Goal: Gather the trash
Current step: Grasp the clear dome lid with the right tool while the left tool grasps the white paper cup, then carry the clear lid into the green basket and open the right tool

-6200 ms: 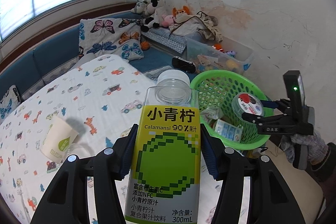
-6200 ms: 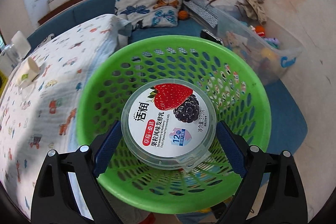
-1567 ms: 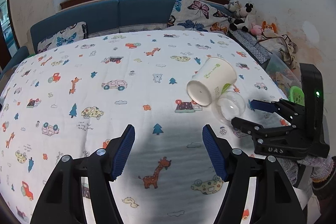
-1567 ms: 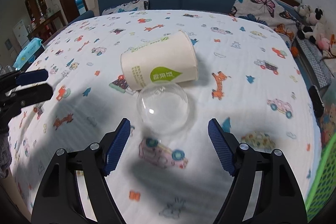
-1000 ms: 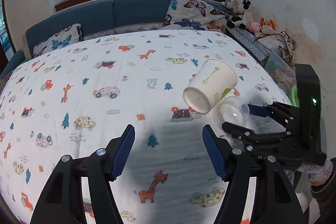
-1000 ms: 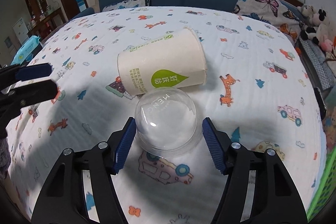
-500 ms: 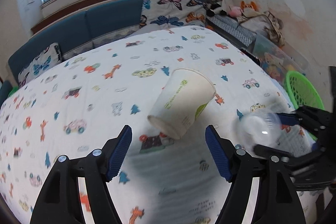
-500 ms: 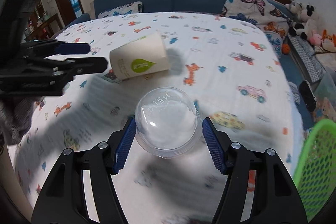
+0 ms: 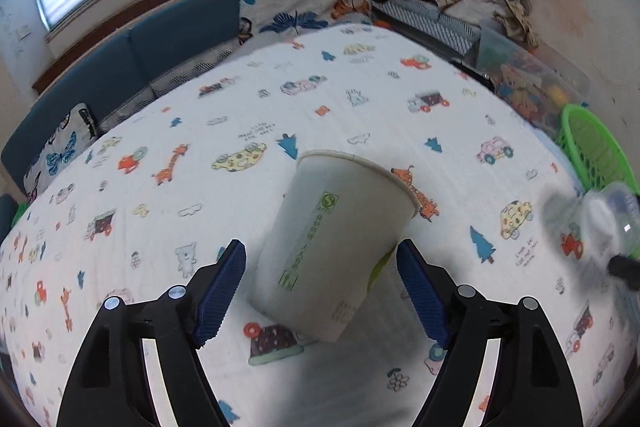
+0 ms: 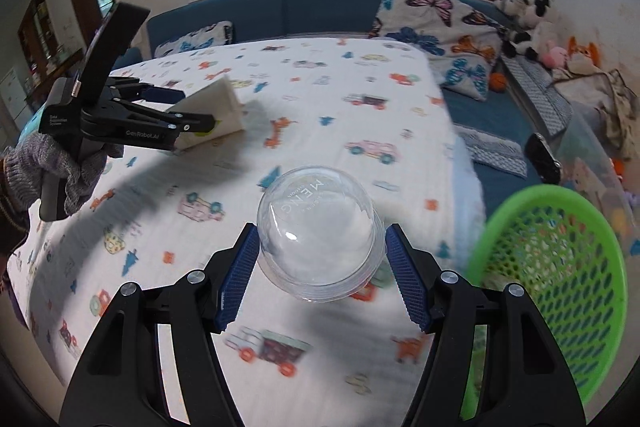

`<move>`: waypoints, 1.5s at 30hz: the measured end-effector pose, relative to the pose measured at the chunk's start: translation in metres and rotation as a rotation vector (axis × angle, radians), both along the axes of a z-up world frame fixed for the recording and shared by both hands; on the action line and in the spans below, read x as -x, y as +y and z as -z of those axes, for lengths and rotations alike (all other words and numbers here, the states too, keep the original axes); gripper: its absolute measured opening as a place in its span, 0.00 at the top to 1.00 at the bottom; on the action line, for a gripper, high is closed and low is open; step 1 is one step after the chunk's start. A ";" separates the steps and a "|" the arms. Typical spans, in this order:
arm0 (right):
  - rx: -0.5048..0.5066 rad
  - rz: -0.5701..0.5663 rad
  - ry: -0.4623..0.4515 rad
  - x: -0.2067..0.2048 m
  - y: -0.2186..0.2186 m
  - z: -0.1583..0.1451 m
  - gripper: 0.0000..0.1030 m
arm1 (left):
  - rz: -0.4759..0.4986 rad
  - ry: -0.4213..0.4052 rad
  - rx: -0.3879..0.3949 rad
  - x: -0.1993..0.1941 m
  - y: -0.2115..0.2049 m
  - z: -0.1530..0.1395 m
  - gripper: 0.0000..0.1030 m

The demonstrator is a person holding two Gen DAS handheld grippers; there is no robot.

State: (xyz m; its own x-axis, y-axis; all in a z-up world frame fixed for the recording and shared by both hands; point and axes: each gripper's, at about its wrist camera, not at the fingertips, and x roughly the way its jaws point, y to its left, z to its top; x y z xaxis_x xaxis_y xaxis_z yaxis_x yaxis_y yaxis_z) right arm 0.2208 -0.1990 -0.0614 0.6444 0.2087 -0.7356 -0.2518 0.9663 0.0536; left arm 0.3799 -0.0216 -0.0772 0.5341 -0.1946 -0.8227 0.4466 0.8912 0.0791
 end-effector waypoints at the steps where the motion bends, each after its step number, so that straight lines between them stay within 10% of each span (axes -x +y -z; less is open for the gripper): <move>1: -0.002 0.009 0.000 0.002 -0.004 0.000 0.37 | 0.007 0.004 -0.001 -0.003 -0.002 0.002 0.27; 24: -0.014 0.199 0.028 0.032 -0.080 0.013 0.37 | -0.002 0.005 0.011 -0.010 -0.010 0.023 0.42; 45: -0.015 0.334 0.020 0.068 -0.135 0.014 0.37 | 0.059 -0.078 0.110 0.067 -0.042 -0.029 0.43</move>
